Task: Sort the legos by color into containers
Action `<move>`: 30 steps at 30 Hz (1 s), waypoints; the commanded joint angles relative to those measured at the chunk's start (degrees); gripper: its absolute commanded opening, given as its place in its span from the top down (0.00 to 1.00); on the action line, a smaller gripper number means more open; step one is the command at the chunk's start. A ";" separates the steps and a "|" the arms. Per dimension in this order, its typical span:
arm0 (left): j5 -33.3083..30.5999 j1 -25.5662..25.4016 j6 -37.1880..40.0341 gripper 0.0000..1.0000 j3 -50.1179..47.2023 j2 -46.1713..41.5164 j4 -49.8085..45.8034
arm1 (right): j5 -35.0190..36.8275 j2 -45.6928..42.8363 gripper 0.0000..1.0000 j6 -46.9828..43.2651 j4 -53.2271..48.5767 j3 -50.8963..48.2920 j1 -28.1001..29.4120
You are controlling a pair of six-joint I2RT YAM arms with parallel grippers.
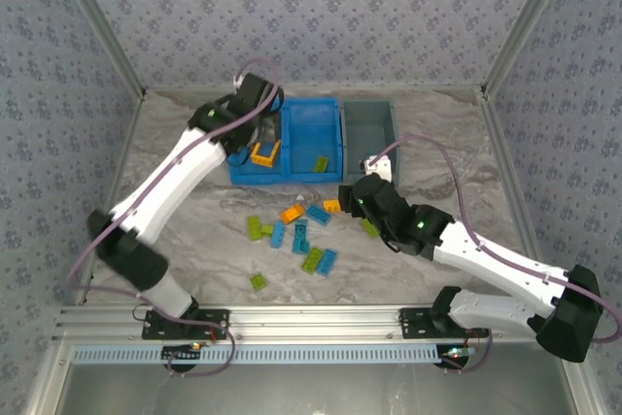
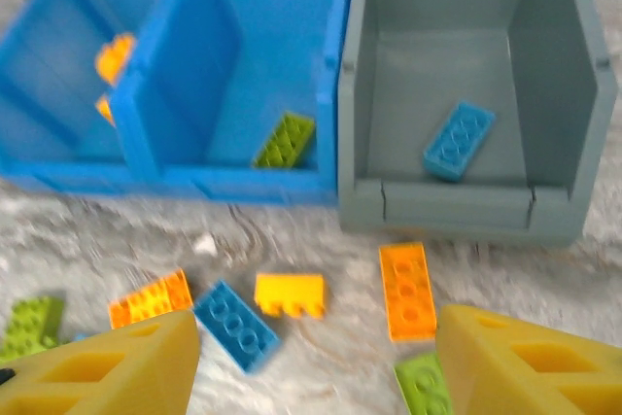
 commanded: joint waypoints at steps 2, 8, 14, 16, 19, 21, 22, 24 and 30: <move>8.16 -5.39 -3.86 0.27 -15.20 -9.93 6.20 | -5.89 4.08 0.32 4.18 -6.07 -1.30 2.35; 14.18 -15.16 -12.14 0.25 -36.74 -27.39 13.33 | -14.34 14.72 0.33 2.88 -5.86 -0.07 4.84; 12.70 -26.18 -19.59 0.24 -49.19 -37.77 15.75 | -19.15 18.46 0.31 15.07 -10.76 -1.59 7.75; 11.13 -28.80 -22.01 0.24 -52.48 -40.06 15.95 | -21.37 19.13 0.31 21.77 -10.88 -2.12 7.29; 9.05 -31.10 -24.54 0.24 -55.06 -42.36 15.90 | -22.55 19.20 0.32 32.25 -10.87 -1.70 6.35; 8.26 -31.72 -24.85 0.24 -55.38 -42.85 15.96 | -21.68 19.80 0.32 39.57 -10.85 -0.44 6.22; 7.90 -31.99 -24.81 0.24 -55.19 -42.87 15.86 | -21.76 20.28 0.32 43.28 -11.98 0.05 6.05; 7.40 -32.28 -24.13 0.24 -54.38 -42.61 15.90 | -22.48 21.28 0.33 48.76 -9.47 -0.13 5.84; 7.78 -33.85 -22.13 0.24 -53.65 -41.96 17.70 | -23.64 25.45 0.31 55.50 -12.24 3.03 3.00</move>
